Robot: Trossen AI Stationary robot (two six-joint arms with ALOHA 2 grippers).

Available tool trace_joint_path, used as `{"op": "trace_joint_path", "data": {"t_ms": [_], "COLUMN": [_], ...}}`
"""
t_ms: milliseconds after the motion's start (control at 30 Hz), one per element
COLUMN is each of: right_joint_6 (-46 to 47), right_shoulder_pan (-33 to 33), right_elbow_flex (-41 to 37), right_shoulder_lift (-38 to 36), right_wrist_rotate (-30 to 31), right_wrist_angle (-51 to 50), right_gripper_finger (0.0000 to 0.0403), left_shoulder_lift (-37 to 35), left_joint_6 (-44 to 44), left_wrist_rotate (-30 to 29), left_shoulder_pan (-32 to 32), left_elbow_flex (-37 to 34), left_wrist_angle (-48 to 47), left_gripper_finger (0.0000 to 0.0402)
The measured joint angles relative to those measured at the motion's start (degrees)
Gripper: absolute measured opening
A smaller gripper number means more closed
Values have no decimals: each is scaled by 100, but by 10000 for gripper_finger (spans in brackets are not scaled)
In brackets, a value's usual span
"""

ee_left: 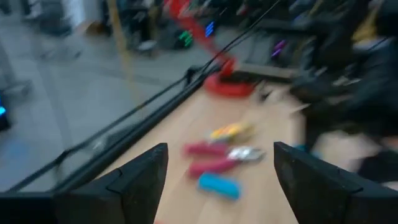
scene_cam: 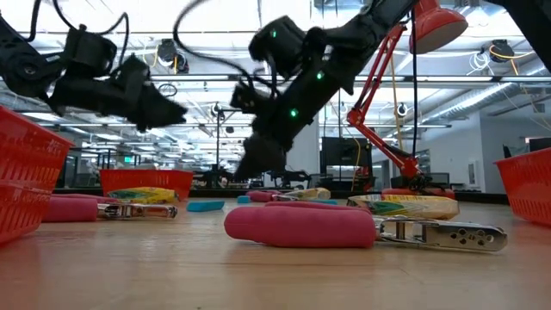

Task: Pick & Place School Supplies
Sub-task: Put the yellow crayon box into the top red basket

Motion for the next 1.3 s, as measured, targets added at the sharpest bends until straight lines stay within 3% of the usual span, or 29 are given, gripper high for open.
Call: {"op": "trace_joint_path", "data": {"t_ms": [133, 433, 600, 933, 1300], "right_joint_6": [77, 49, 556, 744, 1074], "right_shoulder_pan": [-516, -1029, -1354, -2026, -2404], "right_elbow_flex": [0, 13, 2, -210, -834], "right_shoulder_lift": [-43, -668, -952, -946, -833], "right_wrist_rotate": [-4, -56, -876, -1409, -2269], "right_wrist_angle": [-742, -1881, -2492, -2530, -1664], "right_gripper_finger": [263, 263, 263, 263, 263], "left_shoulder_lift": [0, 0, 0, 0, 2], "left_joint_6": [-178, -112, -117, -154, -152], "left_wrist_rotate": [356, 368, 368, 403, 399], "left_shoulder_pan": [-125, -292, -298, -369, -369], "left_elbow_flex": [0, 0, 0, 0, 0], "left_wrist_angle": [227, 275, 275, 281, 297], "left_gripper_finger": [269, 259, 260, 260, 260]}}
